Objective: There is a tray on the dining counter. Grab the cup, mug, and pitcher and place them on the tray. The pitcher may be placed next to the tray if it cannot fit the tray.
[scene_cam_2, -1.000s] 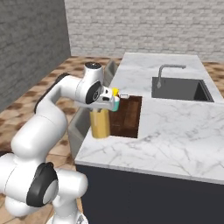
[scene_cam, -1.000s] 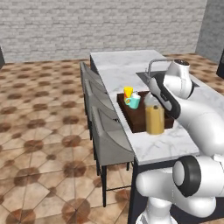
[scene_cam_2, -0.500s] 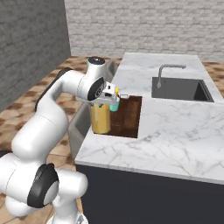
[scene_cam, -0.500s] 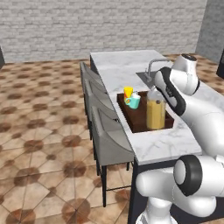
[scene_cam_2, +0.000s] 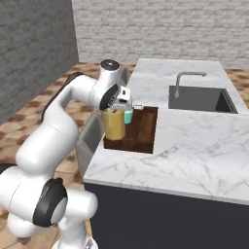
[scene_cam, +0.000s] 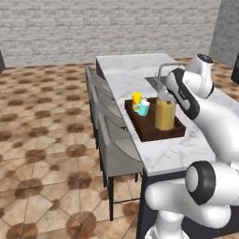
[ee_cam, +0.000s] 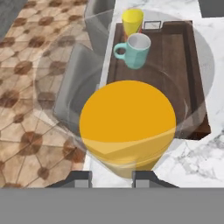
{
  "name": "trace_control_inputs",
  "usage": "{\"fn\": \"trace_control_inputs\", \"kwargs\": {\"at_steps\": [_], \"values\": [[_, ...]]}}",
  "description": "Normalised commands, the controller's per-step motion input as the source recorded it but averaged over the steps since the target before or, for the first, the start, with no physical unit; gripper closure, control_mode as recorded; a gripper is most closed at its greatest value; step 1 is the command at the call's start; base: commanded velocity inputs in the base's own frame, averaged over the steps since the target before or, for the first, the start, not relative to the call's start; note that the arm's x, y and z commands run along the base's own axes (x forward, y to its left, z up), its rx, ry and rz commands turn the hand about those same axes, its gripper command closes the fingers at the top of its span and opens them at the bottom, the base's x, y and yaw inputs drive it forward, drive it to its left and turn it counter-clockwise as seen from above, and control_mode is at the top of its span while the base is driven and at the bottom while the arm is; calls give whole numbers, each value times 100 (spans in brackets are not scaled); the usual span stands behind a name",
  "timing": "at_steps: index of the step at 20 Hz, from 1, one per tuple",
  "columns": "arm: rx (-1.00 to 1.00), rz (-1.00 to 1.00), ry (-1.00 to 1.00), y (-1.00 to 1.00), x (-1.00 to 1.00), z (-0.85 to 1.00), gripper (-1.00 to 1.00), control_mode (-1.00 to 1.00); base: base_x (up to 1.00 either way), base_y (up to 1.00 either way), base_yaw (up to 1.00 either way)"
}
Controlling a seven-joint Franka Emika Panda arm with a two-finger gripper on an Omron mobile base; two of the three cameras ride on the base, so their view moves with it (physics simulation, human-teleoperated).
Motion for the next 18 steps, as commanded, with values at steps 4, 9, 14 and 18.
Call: {"fn": "trace_control_inputs", "kwargs": {"at_steps": [4, 9, 14, 18], "values": [[0, 0, -4, -7, 64, 0, 100, -100, 0, 0, 0], [0, 0, -3, -8, 65, 0, 100, -100, 0, 0, 0], [0, 0, 0, -19, 29, 0, 100, -100, 0, 0, 0], [0, 0, 0, -25, 15, 0, 100, -100, 0, 0, 0]]}}
